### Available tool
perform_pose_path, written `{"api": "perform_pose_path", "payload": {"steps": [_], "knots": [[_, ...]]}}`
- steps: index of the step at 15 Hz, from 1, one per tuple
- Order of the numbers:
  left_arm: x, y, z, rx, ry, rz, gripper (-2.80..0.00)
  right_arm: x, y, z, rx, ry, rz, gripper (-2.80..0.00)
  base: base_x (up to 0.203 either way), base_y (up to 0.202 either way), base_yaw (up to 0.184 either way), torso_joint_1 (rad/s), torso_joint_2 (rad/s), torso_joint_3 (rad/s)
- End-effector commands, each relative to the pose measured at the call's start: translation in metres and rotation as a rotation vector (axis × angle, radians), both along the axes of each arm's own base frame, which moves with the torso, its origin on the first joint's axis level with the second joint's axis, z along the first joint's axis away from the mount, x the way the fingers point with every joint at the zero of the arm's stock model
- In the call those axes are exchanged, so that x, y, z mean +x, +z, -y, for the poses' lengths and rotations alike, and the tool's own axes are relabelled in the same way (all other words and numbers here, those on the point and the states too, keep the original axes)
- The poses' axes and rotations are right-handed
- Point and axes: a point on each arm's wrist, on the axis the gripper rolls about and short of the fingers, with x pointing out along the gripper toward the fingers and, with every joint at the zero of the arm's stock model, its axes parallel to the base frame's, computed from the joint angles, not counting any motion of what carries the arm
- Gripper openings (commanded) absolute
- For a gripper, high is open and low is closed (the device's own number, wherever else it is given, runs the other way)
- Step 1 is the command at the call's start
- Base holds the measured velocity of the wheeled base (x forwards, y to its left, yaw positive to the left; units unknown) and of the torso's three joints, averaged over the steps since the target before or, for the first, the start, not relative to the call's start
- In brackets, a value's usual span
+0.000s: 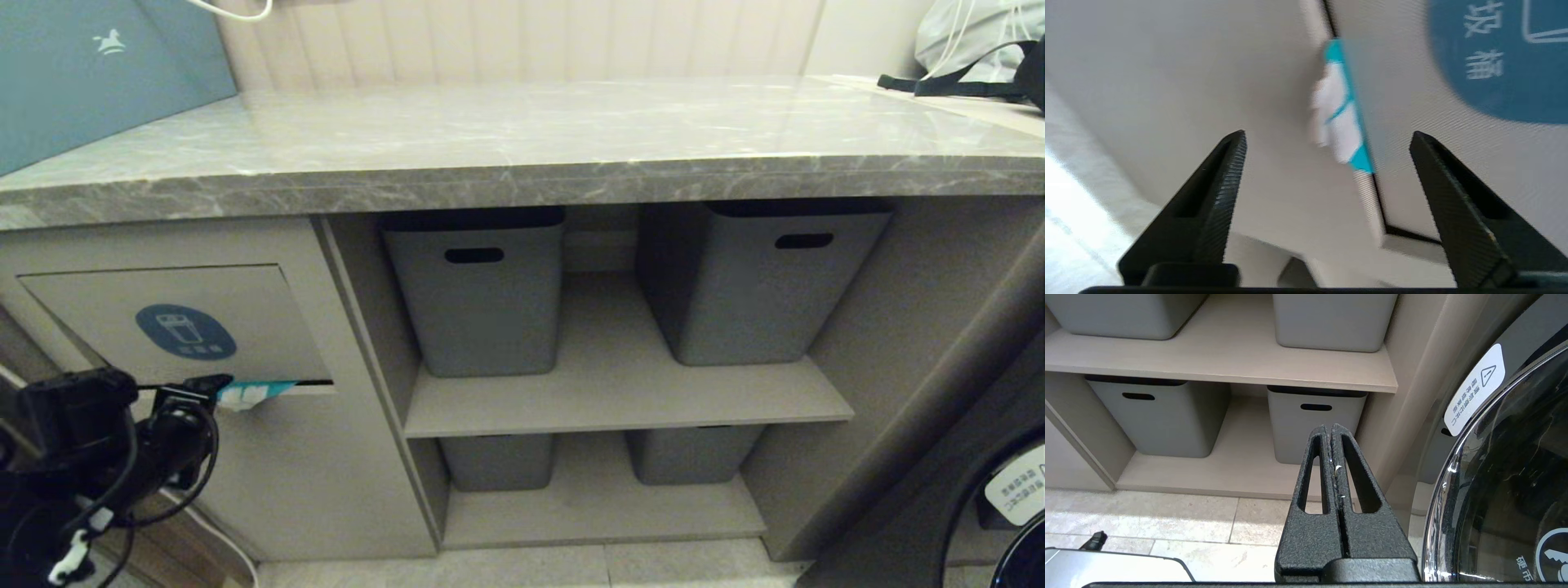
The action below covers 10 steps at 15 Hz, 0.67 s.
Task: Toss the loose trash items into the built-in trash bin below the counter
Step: Put the garbage in the trash can
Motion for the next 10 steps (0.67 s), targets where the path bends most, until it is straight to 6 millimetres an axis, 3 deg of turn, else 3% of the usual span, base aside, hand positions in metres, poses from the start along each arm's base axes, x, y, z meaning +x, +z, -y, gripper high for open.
{"api": "perform_pose_path", "payload": {"steps": [1, 2, 3, 10], "knots": [[0.0139, 0.0013, -0.0047, -0.006, -0.004, 0.031, 0.00, -0.0001, 0.0000, 0.0000, -0.001, 0.002, 0.002, -2.80, 0.000, 0.000, 0.000, 0.000, 0.00, 0.000], [0.0204, 0.0034, -0.0080, -0.001, -0.024, 0.049, 0.00, -0.0001, -0.0001, 0.0000, -0.001, 0.002, 0.001, -2.80, 0.000, 0.000, 0.000, 0.000, 0.00, 0.000], [0.0223, 0.0010, -0.0095, 0.025, -0.036, 0.043, -2.80, -0.0001, 0.0000, 0.0000, -0.001, 0.002, 0.002, -2.80, 0.000, 0.000, 0.000, 0.000, 0.00, 0.000], [0.0225, -0.0029, -0.0085, 0.035, -0.046, 0.034, -2.80, -0.0001, 0.0000, 0.0000, -0.001, 0.002, 0.002, -2.80, 0.000, 0.000, 0.000, 0.000, 0.00, 0.000]]}}
